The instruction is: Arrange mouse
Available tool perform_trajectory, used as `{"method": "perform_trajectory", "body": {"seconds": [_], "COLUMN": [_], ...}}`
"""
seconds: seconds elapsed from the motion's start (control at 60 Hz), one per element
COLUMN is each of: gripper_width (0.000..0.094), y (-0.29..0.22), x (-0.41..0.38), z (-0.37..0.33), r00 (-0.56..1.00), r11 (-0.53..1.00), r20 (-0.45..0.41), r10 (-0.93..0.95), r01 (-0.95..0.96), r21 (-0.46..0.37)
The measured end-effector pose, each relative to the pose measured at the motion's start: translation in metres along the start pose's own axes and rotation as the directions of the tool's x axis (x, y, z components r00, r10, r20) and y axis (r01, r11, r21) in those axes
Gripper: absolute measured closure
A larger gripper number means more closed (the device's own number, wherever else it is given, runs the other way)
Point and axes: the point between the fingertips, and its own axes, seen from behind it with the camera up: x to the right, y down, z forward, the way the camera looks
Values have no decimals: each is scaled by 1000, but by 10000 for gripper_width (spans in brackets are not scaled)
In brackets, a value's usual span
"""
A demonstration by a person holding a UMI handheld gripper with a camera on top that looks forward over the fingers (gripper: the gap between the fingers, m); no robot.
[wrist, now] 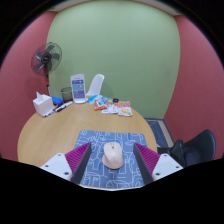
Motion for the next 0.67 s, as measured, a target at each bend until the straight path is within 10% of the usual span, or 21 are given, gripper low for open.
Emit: {"method": "perform_trajectory", "body": {"seconds": [0.667], "gripper_width": [94], "y": [19], "x": [-35], "z": [-202], "r00": [996], "r11": [997], "r20": [-85], "r10": [2], "r01": [4], "r21": [75]}}
